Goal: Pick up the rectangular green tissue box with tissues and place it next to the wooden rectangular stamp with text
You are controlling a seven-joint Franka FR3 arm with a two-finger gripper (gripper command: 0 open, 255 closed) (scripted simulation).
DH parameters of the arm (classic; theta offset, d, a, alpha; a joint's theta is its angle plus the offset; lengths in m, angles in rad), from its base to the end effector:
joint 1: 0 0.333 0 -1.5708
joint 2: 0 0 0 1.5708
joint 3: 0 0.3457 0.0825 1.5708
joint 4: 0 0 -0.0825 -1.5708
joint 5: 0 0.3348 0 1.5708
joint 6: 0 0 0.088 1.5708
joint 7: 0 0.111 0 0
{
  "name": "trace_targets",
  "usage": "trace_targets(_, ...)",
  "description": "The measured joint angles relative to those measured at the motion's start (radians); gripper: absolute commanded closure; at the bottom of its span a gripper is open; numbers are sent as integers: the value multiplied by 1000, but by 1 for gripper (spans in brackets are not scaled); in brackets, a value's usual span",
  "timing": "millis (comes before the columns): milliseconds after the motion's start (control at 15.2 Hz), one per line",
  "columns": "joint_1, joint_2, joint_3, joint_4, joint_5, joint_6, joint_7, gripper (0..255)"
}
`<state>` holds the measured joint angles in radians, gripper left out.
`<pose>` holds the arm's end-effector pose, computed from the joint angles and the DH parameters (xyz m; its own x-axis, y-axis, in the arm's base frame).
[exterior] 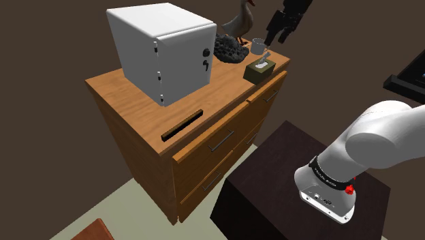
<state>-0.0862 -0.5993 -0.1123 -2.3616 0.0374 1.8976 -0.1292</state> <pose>0.3130 -0.0698 0.5829 0.9874 -0.0689 0.1425 -0.0576 -0.9950 -0.0821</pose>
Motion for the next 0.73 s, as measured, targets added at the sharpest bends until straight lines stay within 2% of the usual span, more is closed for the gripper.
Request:
trace_targets(330, -29, 126, -100, 35, 42, 100, -55, 0)
trace_targets(726, -44, 297, -215, 94, 141, 204, -137, 0)
